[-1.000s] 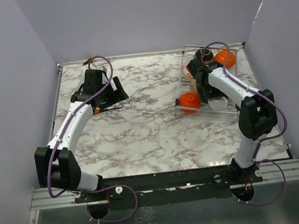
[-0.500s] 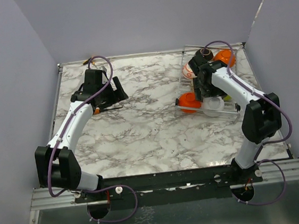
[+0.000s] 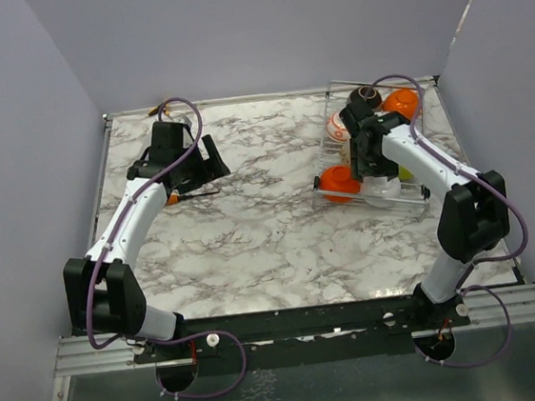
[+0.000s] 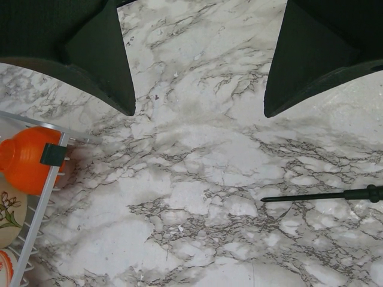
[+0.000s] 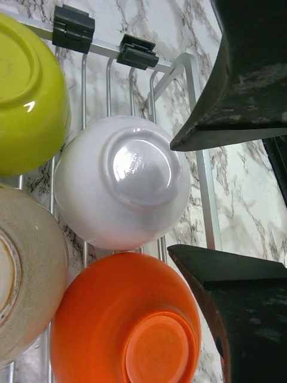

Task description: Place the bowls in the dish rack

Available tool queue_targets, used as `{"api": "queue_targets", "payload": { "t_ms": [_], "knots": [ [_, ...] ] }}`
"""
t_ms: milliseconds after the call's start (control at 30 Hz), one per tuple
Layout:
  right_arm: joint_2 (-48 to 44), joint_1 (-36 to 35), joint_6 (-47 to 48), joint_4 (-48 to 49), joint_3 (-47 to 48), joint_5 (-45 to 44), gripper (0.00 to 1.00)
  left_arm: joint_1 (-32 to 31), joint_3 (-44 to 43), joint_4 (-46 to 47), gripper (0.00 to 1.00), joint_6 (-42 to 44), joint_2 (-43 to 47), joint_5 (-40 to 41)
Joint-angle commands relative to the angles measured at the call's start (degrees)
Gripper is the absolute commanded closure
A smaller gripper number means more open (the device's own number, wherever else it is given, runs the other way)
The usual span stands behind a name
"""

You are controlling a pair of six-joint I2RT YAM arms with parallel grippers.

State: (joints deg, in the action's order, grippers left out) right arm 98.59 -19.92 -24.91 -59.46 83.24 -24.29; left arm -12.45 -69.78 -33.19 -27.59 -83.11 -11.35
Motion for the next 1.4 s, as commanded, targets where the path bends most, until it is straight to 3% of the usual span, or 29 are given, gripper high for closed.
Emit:
{"api": "queue_targets", "payload": {
  "t_ms": [0, 200, 367, 500, 533, 567, 733, 967, 1367],
  "knots": [
    [-6.59, -0.03, -6.50, 1.55, -1.73, 0.53, 0.35, 0.26, -2.19, -1.02, 0.12, 0.00, -0.27, -2.98],
    [-20.25, -0.03, -12.06, 5.41, -8.52, -3.00, 0.31, 0.26, -4.60, -1.05, 0.12, -0.15, 0.50, -2.71],
    [-33.35, -0.03, -13.18, 9.56, -14.61, -2.98, 0.20, 0.04, -6.46, -0.60, 0.11, -3.46, 3.80, -5.05],
    [-43.18, -0.03, -8.03, 15.39, -18.57, 1.66, 0.10, -0.17, -3.87, 0.27, 0.10, -5.02, 9.75, -1.01],
    [-46.15, -0.03, -7.62, 16.89, -20.23, 3.58, 0.09, -0.19, -3.08, 0.31, 0.02, -4.52, 11.45, 0.12],
    [-49.11, -0.03, -7.58, 17.87, -21.50, 4.73, 0.05, -0.18, -2.20, 0.30, 0.01, -4.03, 13.06, 1.48],
    [-60.15, -0.03, -12.58, 12.79, -20.37, 2.16, 0.00, -0.27, 1.52, -1.51, 0.01, -3.83, 23.82, 10.46],
    [-64.40, -0.03, -15.56, -1.24, -11.43, -1.71, 0.00, -0.32, 0.11, -11.25, 0.01, -2.28, 37.13, 24.22],
    [-67.54, -0.05, -9.90, -5.31, -2.83, -7.26, 0.00, -0.32, -5.51, -20.14, 0.01, -2.05, 47.24, 23.12]
  ]
}}
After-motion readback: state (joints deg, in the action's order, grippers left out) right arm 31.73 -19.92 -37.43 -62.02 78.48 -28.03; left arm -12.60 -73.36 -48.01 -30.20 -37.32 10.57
